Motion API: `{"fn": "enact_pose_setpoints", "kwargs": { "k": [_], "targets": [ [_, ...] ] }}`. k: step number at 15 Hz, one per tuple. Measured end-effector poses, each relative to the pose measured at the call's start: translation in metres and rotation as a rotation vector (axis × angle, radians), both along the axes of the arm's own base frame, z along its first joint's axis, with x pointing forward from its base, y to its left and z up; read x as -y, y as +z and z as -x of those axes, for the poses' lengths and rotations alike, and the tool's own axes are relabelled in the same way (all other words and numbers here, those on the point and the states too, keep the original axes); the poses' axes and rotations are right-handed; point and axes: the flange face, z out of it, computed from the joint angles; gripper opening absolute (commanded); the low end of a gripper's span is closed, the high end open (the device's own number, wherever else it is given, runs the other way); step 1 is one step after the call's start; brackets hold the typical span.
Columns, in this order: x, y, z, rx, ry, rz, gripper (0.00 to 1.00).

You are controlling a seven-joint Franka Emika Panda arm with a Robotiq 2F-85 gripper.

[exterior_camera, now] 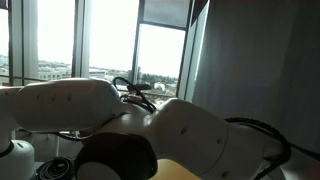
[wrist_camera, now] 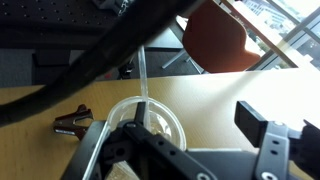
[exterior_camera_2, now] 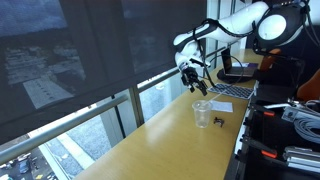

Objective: Put the straw into the cup

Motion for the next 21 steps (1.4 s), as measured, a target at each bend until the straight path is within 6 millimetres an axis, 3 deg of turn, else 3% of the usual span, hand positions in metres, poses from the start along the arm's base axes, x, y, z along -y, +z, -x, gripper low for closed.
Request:
{"fn": "enact_pose_setpoints", "kwargs": {
  "k": [8,15,21],
  "targets": [
    [-0.023,0.071,-0.015,0.143,0.105,0.011,1.00],
    [-0.044,0.131,-0.014,0.346,0.371,0.092,1.00],
    [-0.062,0.150,-0.009,0.556,0.606,0.196,1.00]
  ]
}}
